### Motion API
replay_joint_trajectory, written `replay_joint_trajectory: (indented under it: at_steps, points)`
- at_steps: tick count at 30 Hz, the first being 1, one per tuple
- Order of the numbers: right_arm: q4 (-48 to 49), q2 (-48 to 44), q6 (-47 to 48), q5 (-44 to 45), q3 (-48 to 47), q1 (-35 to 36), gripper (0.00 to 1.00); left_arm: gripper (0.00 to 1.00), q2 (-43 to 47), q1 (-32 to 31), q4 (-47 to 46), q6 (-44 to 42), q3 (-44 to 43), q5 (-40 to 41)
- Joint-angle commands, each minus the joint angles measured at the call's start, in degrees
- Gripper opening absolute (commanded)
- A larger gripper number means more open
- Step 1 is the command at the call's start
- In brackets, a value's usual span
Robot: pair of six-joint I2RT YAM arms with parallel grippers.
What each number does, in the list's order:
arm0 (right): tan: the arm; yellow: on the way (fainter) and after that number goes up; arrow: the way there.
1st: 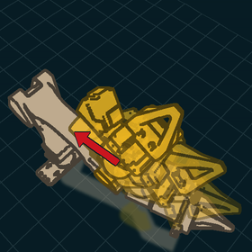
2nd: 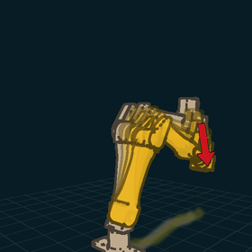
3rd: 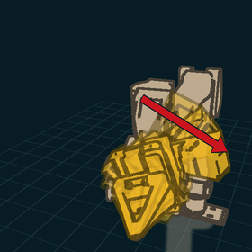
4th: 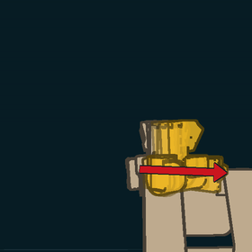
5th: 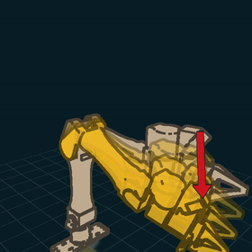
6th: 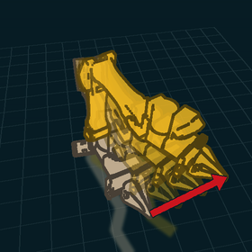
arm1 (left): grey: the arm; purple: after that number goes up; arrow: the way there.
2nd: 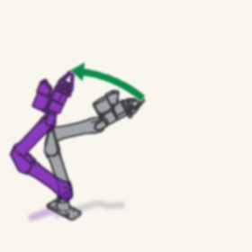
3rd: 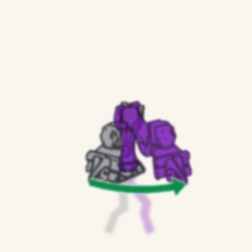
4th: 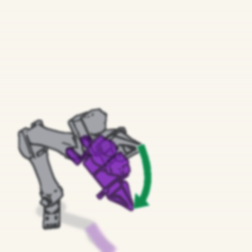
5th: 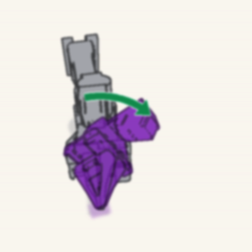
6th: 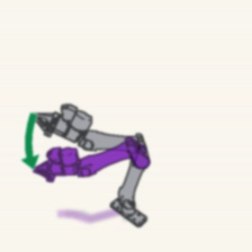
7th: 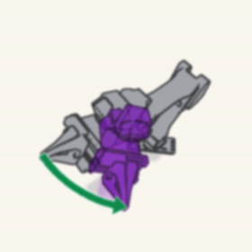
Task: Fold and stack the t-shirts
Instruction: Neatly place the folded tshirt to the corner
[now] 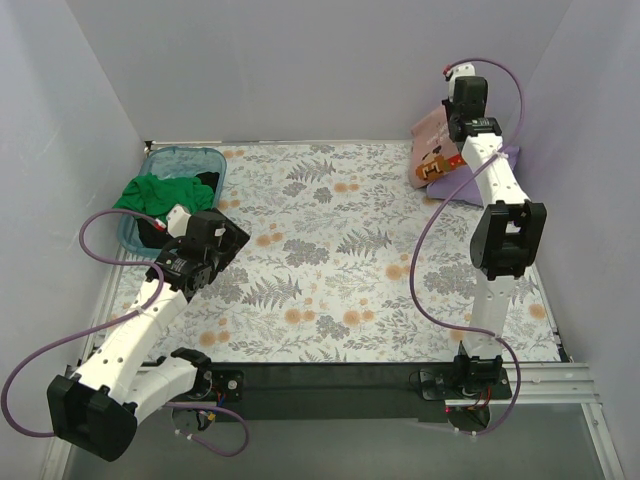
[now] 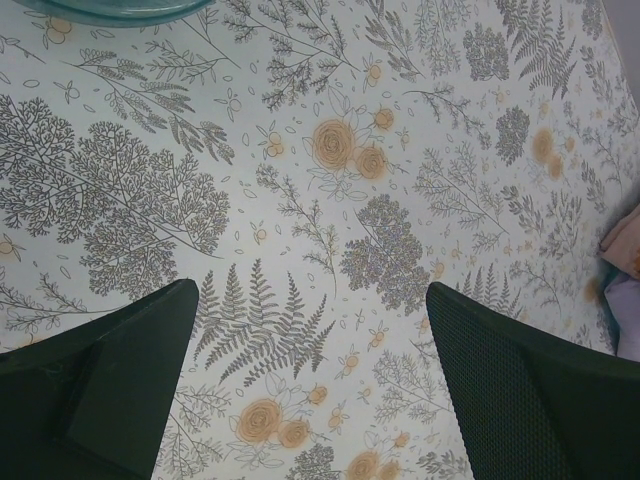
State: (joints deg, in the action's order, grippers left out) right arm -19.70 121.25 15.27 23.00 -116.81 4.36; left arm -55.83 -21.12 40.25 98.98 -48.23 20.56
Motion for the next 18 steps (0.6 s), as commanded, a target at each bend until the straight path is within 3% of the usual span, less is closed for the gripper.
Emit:
replay_joint_trajectory:
  at_steps: [1, 9, 18]
  points:
    - [1.9, -2.3, -0.2, -1.0, -7.8, 0.2, 0.01, 0.98, 0.5, -0.1, -0.2, -0.4, -0.2, 1.5]
    - [-0.1, -7.3, -4.6, -3.9, -4.9, -3.3, 0.01, 0.98, 2.2, -0.1, 1.3, 1.3, 0.2, 5.8]
    - [0.1, -4.7, -3.6, 9.2, 1.5, -5.9, 0.01, 0.98, 2.3, -0.1, 0.3, 0.8, 1.1, 4.9]
